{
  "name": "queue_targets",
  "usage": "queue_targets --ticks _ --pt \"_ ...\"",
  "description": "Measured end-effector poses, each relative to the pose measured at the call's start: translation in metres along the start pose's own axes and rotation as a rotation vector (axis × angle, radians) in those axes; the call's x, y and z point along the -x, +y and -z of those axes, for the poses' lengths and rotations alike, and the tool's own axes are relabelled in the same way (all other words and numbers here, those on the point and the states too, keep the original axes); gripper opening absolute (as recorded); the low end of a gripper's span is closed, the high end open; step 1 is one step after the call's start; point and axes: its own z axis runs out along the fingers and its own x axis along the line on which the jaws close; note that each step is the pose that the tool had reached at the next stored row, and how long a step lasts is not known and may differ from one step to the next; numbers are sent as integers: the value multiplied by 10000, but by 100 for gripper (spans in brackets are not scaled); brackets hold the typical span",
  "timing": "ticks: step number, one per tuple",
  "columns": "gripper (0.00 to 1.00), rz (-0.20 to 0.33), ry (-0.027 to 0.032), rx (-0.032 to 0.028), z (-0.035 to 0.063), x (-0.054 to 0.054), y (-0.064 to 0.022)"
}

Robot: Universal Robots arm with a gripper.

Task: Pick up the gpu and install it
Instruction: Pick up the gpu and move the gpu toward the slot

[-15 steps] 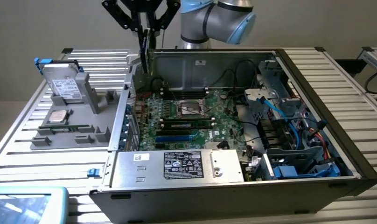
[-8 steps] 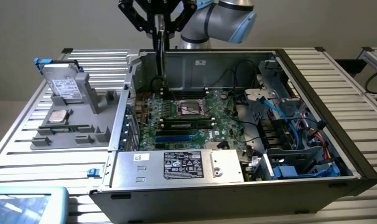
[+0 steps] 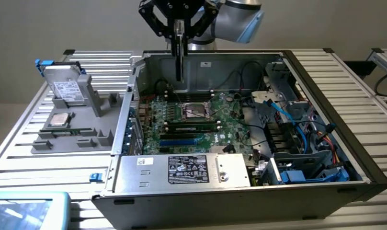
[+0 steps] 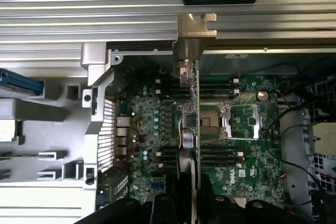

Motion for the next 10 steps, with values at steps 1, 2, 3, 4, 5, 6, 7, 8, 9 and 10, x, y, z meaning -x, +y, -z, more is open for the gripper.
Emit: queue_targets --ticks 1,2,3,4,5,6,7,8,9,10 --pt "28 1 -1 1 -10 44 -7" --pt "28 1 -2 3 -21 88 -16" --pt "28 1 -1 2 -30 121 -25" --pt "28 1 0 1 -39 152 -35" --pt "28 0 -1 0 -48 183 -45" --pt "28 1 -1 1 -58 214 -55" --pt "28 1 0 0 -68 247 -64" --pt "28 0 0 -1 -80 281 -73" --pt "28 1 -1 -1 -93 316 -81" --pt "28 1 0 -2 -108 354 -86"
